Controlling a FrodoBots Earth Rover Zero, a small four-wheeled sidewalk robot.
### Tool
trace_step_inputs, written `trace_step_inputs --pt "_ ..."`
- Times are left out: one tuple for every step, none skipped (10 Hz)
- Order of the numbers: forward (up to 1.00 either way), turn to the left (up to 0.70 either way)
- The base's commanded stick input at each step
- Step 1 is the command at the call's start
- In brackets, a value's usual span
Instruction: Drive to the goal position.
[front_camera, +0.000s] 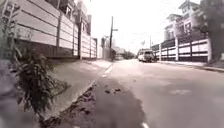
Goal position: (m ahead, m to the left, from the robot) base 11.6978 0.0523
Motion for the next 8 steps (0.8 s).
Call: trace_step_inputs --pt "0.70 0.00" --pt "0.70 0.00" --pt "0.70 0.00" --pt "0.70 0.00" --pt "0.70 -0.25" --pt "0.70 -0.16" --pt "0.70 -0.05" --pt "0.70 0.00"
